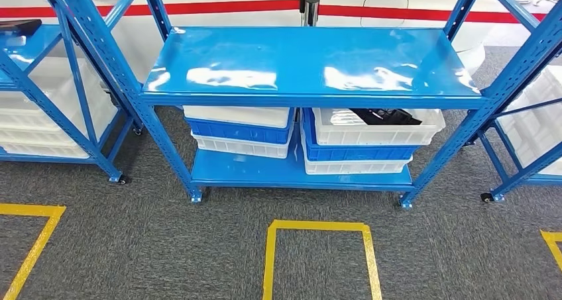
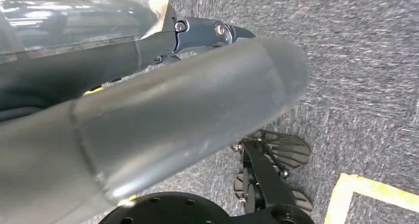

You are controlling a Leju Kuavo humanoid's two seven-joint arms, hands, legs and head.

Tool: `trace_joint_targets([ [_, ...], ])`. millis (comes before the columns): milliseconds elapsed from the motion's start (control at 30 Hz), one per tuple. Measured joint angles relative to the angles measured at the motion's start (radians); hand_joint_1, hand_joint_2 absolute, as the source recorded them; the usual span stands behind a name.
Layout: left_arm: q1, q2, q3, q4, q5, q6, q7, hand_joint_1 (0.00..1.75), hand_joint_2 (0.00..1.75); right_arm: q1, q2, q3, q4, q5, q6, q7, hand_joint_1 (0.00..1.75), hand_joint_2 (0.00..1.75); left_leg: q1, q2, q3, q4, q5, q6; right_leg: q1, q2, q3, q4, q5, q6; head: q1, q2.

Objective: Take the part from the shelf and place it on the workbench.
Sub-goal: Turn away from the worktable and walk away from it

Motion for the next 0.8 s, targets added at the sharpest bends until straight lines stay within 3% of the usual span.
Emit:
trace_joint_targets([
  [67, -0.001, 0.001, 0.000, 0.000, -0.002, 0.000, -0.004, 0.00, 0.00, -0.001, 0.001, 0.000, 0.000, 0.000, 0.000, -0.001, 0.00, 0.00, 0.000, 0.002, 0.006, 0.006, -0.009, -0.008, -0.002, 0.000, 0.010, -0.002, 0.002, -0.023, -0.003, 0.000],
  [133, -0.002, 0.002, 0.000, 0.000, -0.005, 0.001, -0.005, 0.00, 0.00, -0.001, 0.001, 0.000, 0.000, -0.001, 0.000, -0.001, 0.00, 0.00, 0.004, 0.005, -0.003, 0.036, -0.022, -0.018, -0.005, 0.001, 0.021, -0.004, 0.002, -0.033, -0.005, 0.000],
  [200, -0.003, 0.002, 0.000, 0.000, -0.009, -0.001, -0.005, 0.00, 0.87, -0.003, 0.001, 0.000, 0.000, -0.002, 0.000, -0.001, 0.00, 0.00, 0.010, 0.009, -0.055, 0.127, -0.058, -0.032, -0.005, 0.002, 0.029, -0.005, -0.002, -0.040, -0.007, 0.000],
  [267, -0.003, 0.001, -0.001, 0.000, -0.012, -0.004, -0.005, 0.00, 1.75, -0.005, 0.001, 0.000, 0.000, -0.002, 0.000, -0.001, 0.00, 0.00, 0.015, 0.011, -0.133, 0.240, -0.099, -0.040, -0.001, 0.003, 0.031, -0.005, -0.007, -0.046, -0.007, 0.000],
  [300, -0.003, 0.001, -0.001, 0.000, -0.012, -0.006, -0.005, 0.00, 1.75, -0.005, 0.001, 0.000, 0.000, -0.002, 0.000, -0.001, 0.00, 0.00, 0.016, 0.011, -0.161, 0.266, -0.100, -0.040, 0.001, 0.004, 0.033, -0.005, -0.010, -0.049, -0.007, 0.000],
  [333, -0.003, 0.001, -0.001, 0.000, -0.012, -0.008, -0.005, 0.00, 1.75, -0.005, 0.001, -0.001, 0.000, -0.001, 0.000, -0.001, 0.00, 0.00, 0.016, 0.011, -0.174, 0.262, -0.084, -0.036, 0.003, 0.005, 0.037, -0.005, -0.014, -0.050, -0.007, 0.000],
  [433, -0.004, 0.003, -0.001, 0.000, -0.012, -0.009, -0.006, 0.00, 1.75, -0.004, 0.005, -0.001, 0.000, 0.003, 0.000, -0.001, 0.00, 0.00, 0.005, 0.014, -0.130, 0.107, 0.029, -0.006, 0.009, 0.006, 0.053, -0.007, -0.024, -0.050, -0.006, 0.000],
  [467, -0.004, 0.004, -0.001, 0.000, -0.012, -0.009, -0.007, 0.00, 1.75, -0.005, 0.007, -0.001, 0.000, 0.005, 0.000, -0.001, 0.00, 0.00, -0.002, 0.015, -0.114, 0.061, 0.046, 0.005, 0.009, 0.007, 0.056, -0.008, -0.026, -0.049, -0.005, 0.000],
  [567, -0.006, 0.006, -0.001, 0.000, -0.013, -0.008, -0.007, 0.00, 1.75, -0.009, 0.014, -0.001, 0.000, 0.010, 0.000, -0.001, 0.00, 0.00, -0.016, 0.013, -0.095, 0.019, 0.047, 0.028, 0.007, 0.006, 0.056, -0.016, -0.033, -0.037, -0.008, 0.000],
  [633, -0.006, 0.007, -0.001, 0.000, -0.012, -0.007, -0.007, 0.00, 1.75, -0.010, 0.015, 0.000, 0.000, 0.013, 0.000, 0.000, 0.00, 0.00, -0.010, 0.013, -0.074, -0.008, 0.065, 0.037, 0.011, 0.005, 0.057, -0.004, -0.043, -0.031, -0.008, 0.000],
  [667, -0.006, 0.007, -0.001, 0.000, -0.012, -0.007, -0.007, 0.00, 1.75, -0.011, 0.015, 0.000, 0.000, 0.013, 0.000, 0.000, 0.00, 0.00, -0.006, 0.014, -0.064, -0.022, 0.072, 0.039, 0.013, 0.005, 0.047, 0.024, -0.058, -0.031, -0.006, 0.000],
  [733, -0.008, 0.006, -0.001, 0.000, -0.012, -0.007, -0.007, 0.00, 1.75, -0.011, 0.012, 0.000, 0.000, 0.014, 0.000, 0.000, 0.00, 0.00, -0.002, 0.015, -0.055, -0.034, 0.077, 0.041, 0.010, 0.006, -0.007, 0.130, -0.110, -0.033, -0.003, 0.000],
  [800, -0.009, 0.006, -0.001, 0.000, -0.012, -0.007, -0.007, 0.00, 1.75, -0.010, 0.009, 0.000, 0.000, 0.015, 0.000, 0.000, 0.00, 0.00, -0.001, 0.013, -0.055, -0.033, 0.074, 0.038, 0.003, 0.006, -0.064, 0.228, -0.145, -0.024, -0.002, 0.000],
])
